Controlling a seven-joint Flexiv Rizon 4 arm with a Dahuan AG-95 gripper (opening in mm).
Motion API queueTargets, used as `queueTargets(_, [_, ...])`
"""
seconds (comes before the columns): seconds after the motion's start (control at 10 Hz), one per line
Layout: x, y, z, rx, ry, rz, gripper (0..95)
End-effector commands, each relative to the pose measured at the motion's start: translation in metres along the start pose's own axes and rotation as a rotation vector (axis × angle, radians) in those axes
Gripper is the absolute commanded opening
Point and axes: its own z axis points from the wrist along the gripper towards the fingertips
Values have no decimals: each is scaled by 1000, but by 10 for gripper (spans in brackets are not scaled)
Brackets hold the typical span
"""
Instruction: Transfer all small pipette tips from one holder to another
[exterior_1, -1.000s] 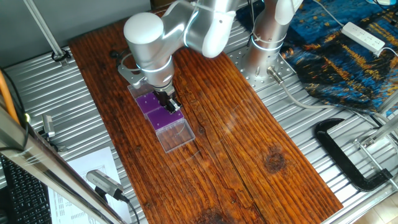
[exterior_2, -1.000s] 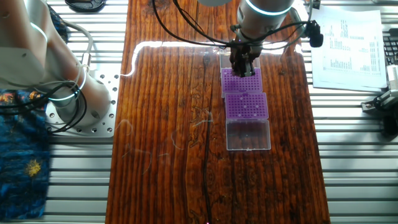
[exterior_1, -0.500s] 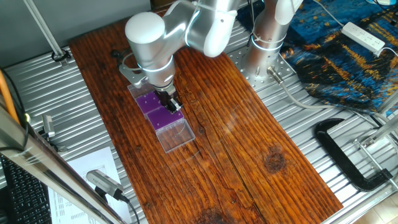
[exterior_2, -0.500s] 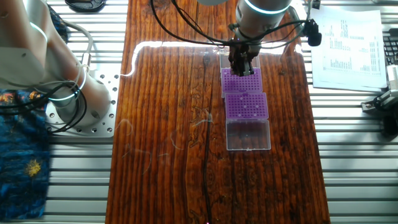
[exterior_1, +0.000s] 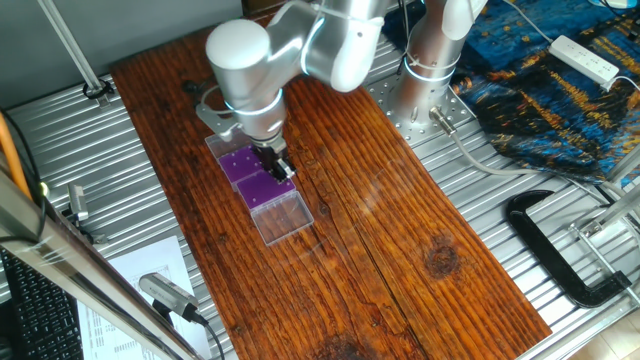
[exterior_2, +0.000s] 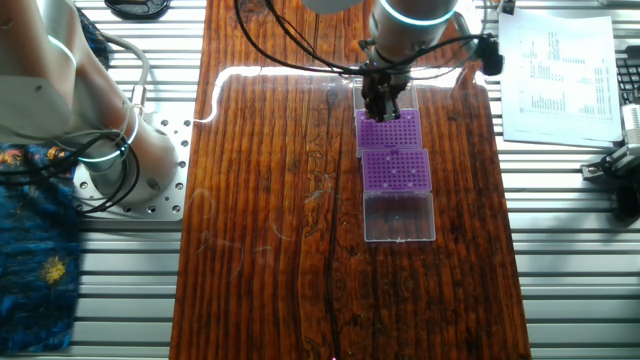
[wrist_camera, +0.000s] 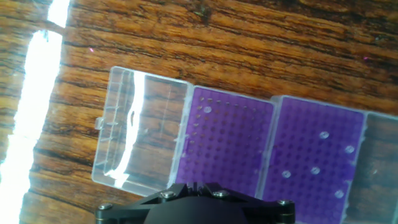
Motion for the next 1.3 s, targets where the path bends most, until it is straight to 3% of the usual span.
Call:
queueTargets(0.1, [2, 4, 1, -1, 5, 8, 0])
queueTargets(0.3, [3, 5, 2, 2, 5, 7, 0])
queueTargets(0.4, [3, 4, 2, 5, 6, 2, 190])
queueTargets(1.2, [10, 3, 6, 11, 10, 0, 190])
queueTargets(1.3, [11, 3, 7, 11, 10, 1, 0])
